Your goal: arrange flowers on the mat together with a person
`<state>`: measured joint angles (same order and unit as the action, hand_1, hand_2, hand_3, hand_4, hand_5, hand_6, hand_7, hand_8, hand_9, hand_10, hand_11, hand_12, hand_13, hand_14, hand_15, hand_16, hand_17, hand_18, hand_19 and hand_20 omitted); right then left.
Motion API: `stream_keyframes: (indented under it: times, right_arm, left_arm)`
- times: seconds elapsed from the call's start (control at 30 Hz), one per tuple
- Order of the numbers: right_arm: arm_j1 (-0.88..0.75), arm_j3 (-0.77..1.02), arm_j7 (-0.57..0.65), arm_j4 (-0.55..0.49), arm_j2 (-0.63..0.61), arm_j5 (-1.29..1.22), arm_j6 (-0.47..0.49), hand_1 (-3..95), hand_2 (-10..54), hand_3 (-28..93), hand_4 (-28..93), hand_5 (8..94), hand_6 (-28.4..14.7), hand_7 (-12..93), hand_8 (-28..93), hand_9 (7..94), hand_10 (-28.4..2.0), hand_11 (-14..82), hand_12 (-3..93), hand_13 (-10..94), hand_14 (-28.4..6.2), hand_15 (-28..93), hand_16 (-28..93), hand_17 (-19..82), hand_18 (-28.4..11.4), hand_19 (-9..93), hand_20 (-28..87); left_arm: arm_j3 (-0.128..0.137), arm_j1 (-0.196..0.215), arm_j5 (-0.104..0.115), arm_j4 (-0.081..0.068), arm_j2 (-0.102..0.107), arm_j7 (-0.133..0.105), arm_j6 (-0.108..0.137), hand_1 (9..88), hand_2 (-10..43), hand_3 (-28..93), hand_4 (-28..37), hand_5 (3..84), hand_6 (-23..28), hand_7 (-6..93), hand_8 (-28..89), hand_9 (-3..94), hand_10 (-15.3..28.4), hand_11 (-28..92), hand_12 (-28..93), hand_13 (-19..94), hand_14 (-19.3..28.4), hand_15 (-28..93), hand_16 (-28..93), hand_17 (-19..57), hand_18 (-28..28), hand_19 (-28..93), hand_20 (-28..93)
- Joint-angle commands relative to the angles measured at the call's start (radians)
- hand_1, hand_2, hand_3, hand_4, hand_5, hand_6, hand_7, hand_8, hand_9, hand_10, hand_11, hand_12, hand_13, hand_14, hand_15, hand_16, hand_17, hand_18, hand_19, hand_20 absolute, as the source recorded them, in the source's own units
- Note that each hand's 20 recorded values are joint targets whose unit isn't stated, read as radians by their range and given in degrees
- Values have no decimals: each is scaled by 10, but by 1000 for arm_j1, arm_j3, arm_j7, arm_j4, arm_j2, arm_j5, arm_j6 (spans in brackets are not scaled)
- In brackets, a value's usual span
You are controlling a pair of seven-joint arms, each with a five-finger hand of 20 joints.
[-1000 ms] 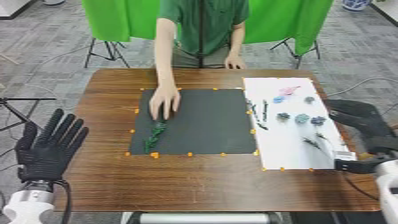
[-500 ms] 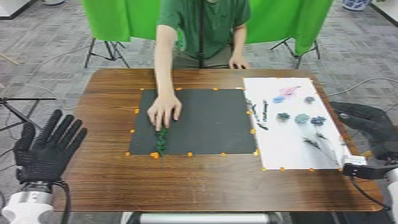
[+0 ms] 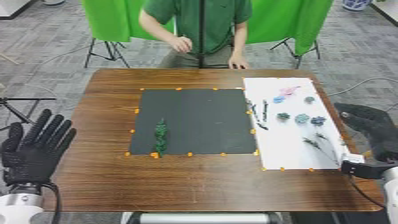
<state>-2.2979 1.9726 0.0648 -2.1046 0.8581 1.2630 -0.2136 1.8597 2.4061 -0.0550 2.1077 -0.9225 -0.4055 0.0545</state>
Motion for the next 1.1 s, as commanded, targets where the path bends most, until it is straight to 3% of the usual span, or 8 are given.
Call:
stream_keyframes:
  times: [0.03,0.17,0.23,0.37,0.47,0.73,0.87,1.1]
  right_arm:
    - [-6,-69,350,-22,-69,622,-78,315,-93,720,-231,488,-34,147,-118,423,-135,46,117,368,-129,131,178,172,-158,188,218]
    - [25,-155,563,-7,-108,867,-91,303,-95,695,-248,494,-37,150,-118,459,-144,65,154,421,-122,152,250,177,-161,266,241]
    - [42,-200,623,22,-121,972,-140,292,-95,702,-261,505,-39,159,-123,465,-154,124,195,411,-121,185,293,170,-160,304,239]
    - [54,-227,684,35,-125,1033,-94,291,-95,700,-278,552,-33,225,-138,457,-167,447,310,367,-155,632,231,155,-166,524,278]
    - [56,-232,683,47,-120,1051,-54,303,-95,686,-282,579,-28,256,-144,450,-167,572,368,373,-169,742,269,158,-179,582,298]
    - [50,-218,608,43,-88,951,67,320,-95,658,-283,609,-16,275,-152,471,-163,629,423,397,-176,790,324,166,-187,606,311]
    - [59,-233,578,45,-81,924,68,317,-95,646,-283,612,-15,271,-154,473,-162,626,427,398,-175,788,330,166,-187,602,310]
    - [101,-298,622,66,-85,954,114,327,-95,671,-281,614,-13,269,-153,478,-161,618,422,408,-172,781,327,166,-185,594,306]
  left_arm:
    - [-12,9,10,-5,-11,2,10,231,111,690,-283,383,66,30,-81,332,125,108,50,210,117,183,-70,-25,96,183,101]
    - [-16,6,15,-6,-11,4,9,235,110,690,-283,384,67,31,-81,332,124,109,50,211,118,185,-71,-24,96,184,102]
    - [-20,5,17,-7,-10,5,6,236,109,691,-283,384,67,31,-81,332,124,110,50,212,119,187,-71,-24,96,185,102]
    - [-24,0,17,-10,-8,6,5,236,109,690,-283,384,67,31,-81,332,125,110,50,213,120,189,-71,-25,96,186,102]
    - [-25,-3,15,-12,-6,8,3,237,109,691,-283,384,67,31,-81,333,125,110,50,214,121,191,-72,-25,97,187,102]
    - [-29,-7,15,-14,-5,9,0,237,109,689,-283,384,68,31,-81,334,125,111,50,216,123,193,-72,-25,97,188,101]
    - [-31,-10,17,-16,-7,10,0,237,109,690,-283,384,68,30,-81,334,125,111,50,216,123,193,-73,-25,97,187,101]
    - [-39,-12,25,-19,-6,11,0,237,109,689,-283,384,68,30,-80,334,126,111,50,217,123,194,-73,-25,97,189,101]
